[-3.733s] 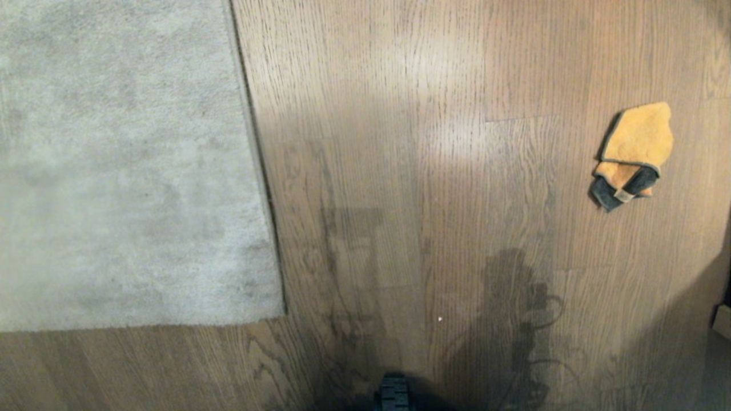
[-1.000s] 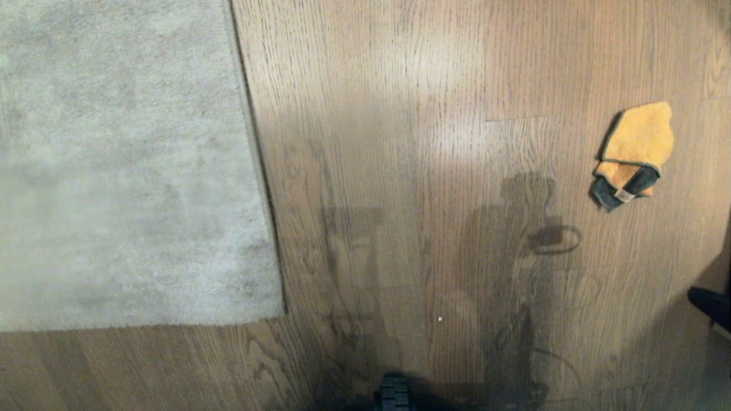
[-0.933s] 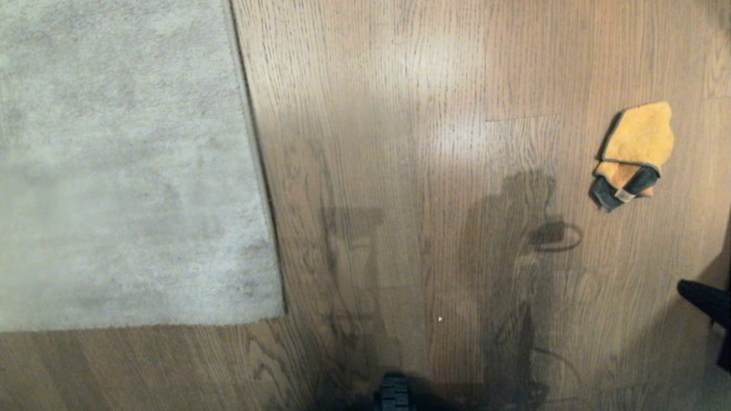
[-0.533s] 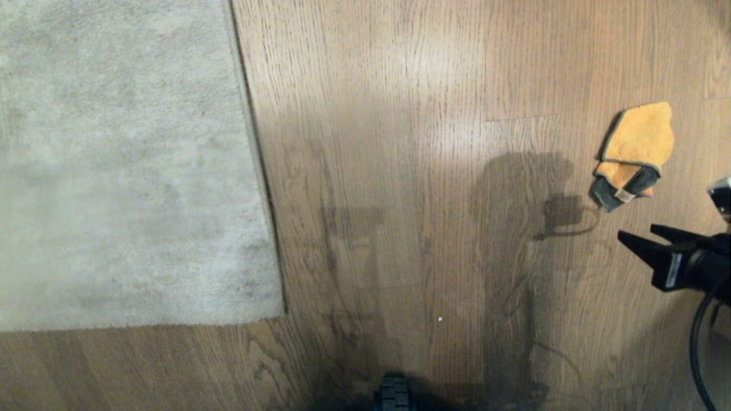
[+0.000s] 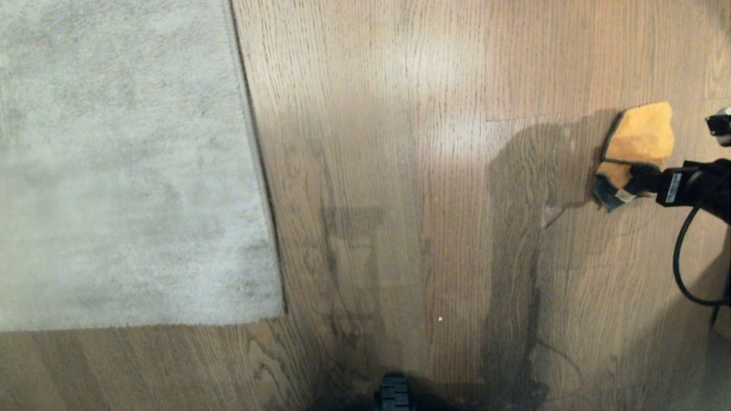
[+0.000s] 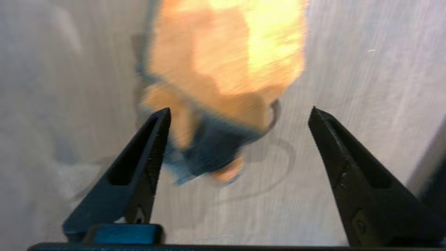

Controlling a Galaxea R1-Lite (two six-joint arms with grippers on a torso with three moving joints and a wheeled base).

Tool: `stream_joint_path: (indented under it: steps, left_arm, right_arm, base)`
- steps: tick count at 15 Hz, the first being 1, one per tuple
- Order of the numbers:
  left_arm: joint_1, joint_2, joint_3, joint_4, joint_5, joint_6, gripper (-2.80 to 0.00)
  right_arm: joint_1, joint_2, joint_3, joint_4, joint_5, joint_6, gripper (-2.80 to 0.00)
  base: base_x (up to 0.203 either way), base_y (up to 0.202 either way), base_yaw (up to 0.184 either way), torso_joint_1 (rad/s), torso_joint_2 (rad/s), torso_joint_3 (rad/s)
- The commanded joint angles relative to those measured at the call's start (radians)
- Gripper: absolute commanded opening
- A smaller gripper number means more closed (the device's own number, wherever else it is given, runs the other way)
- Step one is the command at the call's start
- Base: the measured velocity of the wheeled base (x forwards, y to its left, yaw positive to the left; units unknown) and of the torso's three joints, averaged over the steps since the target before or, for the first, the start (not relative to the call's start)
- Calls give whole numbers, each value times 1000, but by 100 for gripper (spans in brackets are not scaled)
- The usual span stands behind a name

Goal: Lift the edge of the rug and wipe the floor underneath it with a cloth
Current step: Pick up the rag

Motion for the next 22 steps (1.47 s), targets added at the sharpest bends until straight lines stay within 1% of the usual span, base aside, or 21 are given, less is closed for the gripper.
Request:
stream_joint_path:
  steps: [1,4,9,11,16,20,21,22]
  left_arm:
    - [0,0,0,0,0,0,-280]
    - [0,0,0,0,0,1,-280]
    - [0,0,0,0,0,0,-280]
    - [0,0,0,0,0,0,-280]
    - [0,0,0,0,0,0,-280]
    - [0,0,0,0,0,0,-280]
    - [0,0,-1,0,0,0,-280]
    - [0,0,0,0,0,0,-280]
  right_arm:
    - [-27,38,-78,37,1,-1,0]
    - [-59,83,-154,100,3,6,0]
    - [-76,192,-253,110,0,125,0]
    - [-75,195,-258,111,3,169,0]
    - [-58,178,-239,127,9,179,0]
    - [-42,175,-180,120,8,176,0]
    - [-41,175,-174,119,8,176,-280]
    - [-40,176,-174,120,8,176,-280]
  base:
    - [0,0,0,0,0,0]
    - [0,0,0,0,0,0]
    - [0,0,0,0,0,0]
    - [0,0,0,0,0,0]
    - [0,0,0,0,0,0]
    - [0,0,0,0,0,0]
    - [0,0,0,0,0,0]
    - [0,0,0,0,0,0]
